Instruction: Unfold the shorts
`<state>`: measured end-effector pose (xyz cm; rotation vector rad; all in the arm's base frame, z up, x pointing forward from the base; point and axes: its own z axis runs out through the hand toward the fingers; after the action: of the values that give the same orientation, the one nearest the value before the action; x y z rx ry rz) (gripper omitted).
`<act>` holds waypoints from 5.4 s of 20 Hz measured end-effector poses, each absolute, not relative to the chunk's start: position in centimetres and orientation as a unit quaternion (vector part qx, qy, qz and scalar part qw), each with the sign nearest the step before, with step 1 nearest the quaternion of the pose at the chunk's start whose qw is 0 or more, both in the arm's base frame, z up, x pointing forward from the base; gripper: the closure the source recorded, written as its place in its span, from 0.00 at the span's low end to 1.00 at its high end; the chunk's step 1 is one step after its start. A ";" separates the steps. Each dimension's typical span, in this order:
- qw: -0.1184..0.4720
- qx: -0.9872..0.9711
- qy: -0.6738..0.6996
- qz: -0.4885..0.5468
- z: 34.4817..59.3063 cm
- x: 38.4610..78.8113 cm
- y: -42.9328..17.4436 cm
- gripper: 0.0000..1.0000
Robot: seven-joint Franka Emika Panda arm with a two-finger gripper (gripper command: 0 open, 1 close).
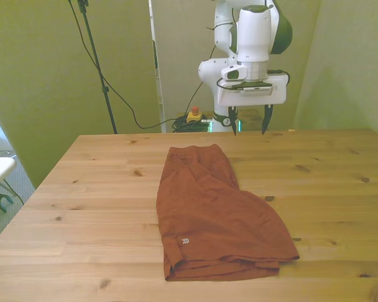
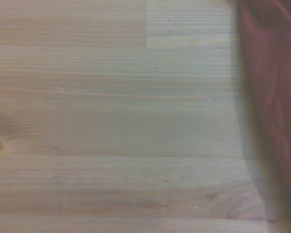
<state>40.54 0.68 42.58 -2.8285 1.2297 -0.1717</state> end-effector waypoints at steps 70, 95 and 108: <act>0.160 -0.942 0.282 0.081 46.4 51.9 -7.1 0.00; 0.101 -0.873 0.477 -0.013 47.0 66.0 -13.3 0.00; -0.012 -0.723 0.691 -0.015 39.1 74.2 -16.2 0.00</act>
<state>74.21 -16.19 39.11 -2.2888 2.1865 -0.0462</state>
